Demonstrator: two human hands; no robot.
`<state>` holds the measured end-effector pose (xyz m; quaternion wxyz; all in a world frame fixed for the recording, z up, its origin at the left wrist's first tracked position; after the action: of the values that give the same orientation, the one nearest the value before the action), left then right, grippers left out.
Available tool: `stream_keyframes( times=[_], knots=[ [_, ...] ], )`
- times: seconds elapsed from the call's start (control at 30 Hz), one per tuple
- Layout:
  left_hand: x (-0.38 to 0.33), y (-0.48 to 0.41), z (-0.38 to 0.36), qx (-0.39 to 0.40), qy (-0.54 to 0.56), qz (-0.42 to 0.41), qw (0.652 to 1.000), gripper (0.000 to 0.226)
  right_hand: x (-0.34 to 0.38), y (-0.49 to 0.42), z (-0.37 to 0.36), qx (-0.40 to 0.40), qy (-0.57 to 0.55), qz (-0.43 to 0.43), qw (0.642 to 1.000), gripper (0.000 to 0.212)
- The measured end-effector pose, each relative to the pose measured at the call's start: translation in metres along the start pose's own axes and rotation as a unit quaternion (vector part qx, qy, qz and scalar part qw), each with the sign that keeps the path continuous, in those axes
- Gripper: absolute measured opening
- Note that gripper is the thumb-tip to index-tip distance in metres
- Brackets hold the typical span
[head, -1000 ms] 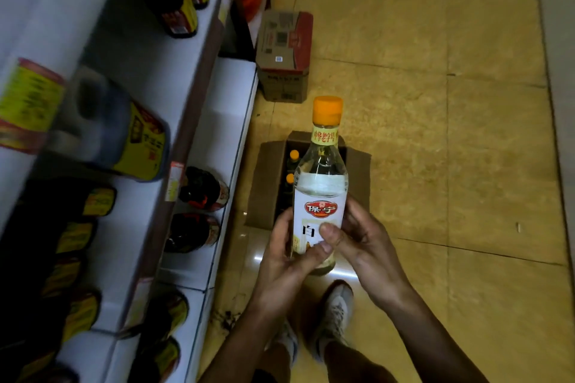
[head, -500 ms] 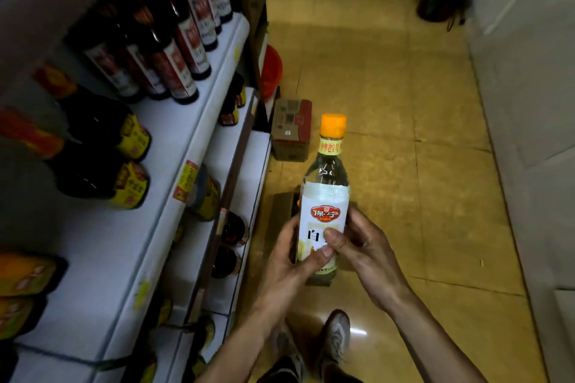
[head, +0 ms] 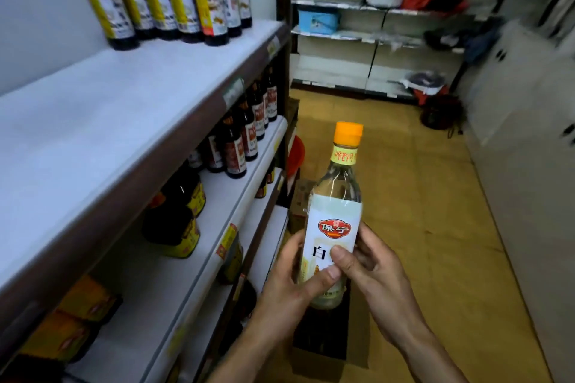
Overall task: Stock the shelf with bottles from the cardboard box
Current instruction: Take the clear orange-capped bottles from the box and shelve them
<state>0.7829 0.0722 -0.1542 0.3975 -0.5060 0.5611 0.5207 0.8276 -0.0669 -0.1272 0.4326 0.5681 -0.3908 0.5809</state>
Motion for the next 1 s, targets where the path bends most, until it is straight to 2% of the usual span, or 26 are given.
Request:
stream_keyframes(
  times=[0.17, 0.37, 0.47, 0.63, 0.8, 1.0],
  knots=[
    [-0.039, 0.008, 0.011, -0.036, 0.002, -0.054, 0.998, 0.048, 0.036, -0.015, -0.014, 0.033, 0.007, 0.046, 0.998, 0.061],
    [-0.073, 0.011, 0.029, -0.117, 0.025, -0.108, 0.987, 0.065, 0.085, -0.032, -0.036, 0.117, 0.014, 0.105, 0.987, 0.048],
    [-0.094, 0.018, 0.035, -0.156, 0.031, -0.141, 0.977, 0.064, 0.112, -0.042, -0.049, 0.165, 0.008, 0.129, 0.978, 0.048],
    [-0.126, 0.039, 0.047, -0.230, 0.042, -0.179, 0.956, 0.061, 0.143, -0.054, -0.076, 0.250, -0.016, 0.163, 0.954, 0.049],
    [-0.141, 0.071, 0.068, -0.319, -0.009, -0.204, 0.925, 0.063, 0.166, -0.052, -0.111, 0.337, -0.032, 0.191, 0.922, 0.036],
    [-0.155, 0.119, 0.090, -0.406, -0.042, -0.226, 0.884, 0.058, 0.187, -0.037, -0.160, 0.429, -0.057, 0.212, 0.876, 0.035]
  ],
)
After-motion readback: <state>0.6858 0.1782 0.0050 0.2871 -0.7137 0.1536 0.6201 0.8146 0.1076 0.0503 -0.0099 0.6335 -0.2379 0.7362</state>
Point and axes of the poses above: each hand's wrist, its own y-axis away from the middle knuckle, its own z-axis out of the back of the hand, x = y × z, the point moved 5 cm from there along -y, towards the middle knuckle, and after that the axes turned 3 degrees about y, right-handed, at the moved point
